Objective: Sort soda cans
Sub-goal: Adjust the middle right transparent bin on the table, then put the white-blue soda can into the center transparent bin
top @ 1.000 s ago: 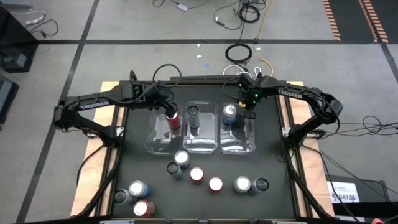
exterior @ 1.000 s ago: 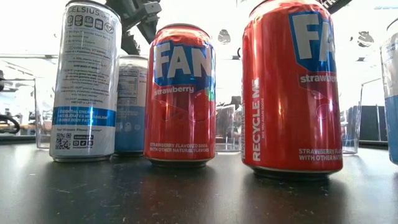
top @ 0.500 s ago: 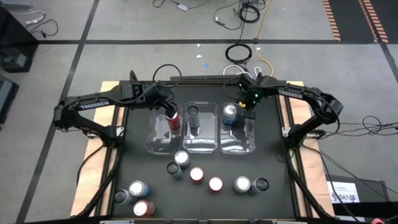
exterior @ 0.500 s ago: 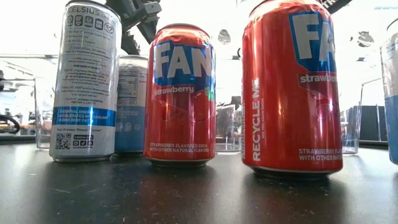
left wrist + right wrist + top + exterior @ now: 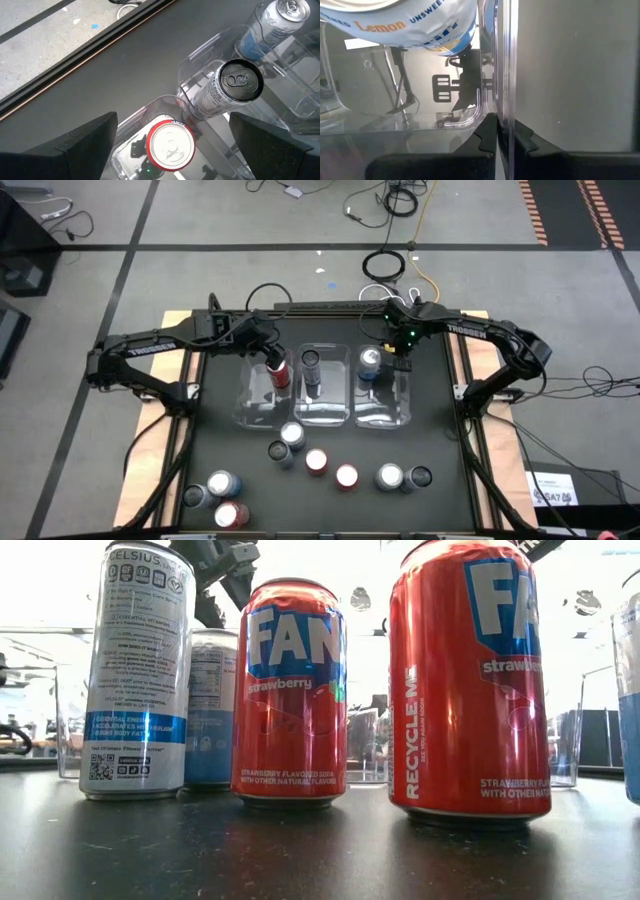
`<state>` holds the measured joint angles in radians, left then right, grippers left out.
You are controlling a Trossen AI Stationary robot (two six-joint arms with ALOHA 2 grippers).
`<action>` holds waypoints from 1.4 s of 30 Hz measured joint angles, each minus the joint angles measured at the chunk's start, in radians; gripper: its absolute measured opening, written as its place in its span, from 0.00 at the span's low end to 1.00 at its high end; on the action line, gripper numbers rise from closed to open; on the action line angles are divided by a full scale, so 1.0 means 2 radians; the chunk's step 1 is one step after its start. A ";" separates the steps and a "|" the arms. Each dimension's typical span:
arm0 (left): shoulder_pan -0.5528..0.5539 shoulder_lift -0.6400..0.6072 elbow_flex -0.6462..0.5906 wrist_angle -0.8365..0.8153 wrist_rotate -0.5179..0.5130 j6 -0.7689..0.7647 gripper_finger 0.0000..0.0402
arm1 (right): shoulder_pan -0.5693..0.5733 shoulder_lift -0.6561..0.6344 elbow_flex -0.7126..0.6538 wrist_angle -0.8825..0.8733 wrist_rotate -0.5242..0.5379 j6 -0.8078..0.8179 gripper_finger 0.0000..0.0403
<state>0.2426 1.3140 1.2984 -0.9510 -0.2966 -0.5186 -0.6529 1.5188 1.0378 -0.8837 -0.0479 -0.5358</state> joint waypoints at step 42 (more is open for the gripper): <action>-0.002 0.000 0.000 -0.002 0.056 0.029 0.98 | 0.149 -0.174 0.195 -0.237 0.083 0.621 0.46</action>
<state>0.2390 1.3140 1.2984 -0.9547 -0.1837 -0.4605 -0.3548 1.1704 1.4268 -1.3578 0.1190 0.7067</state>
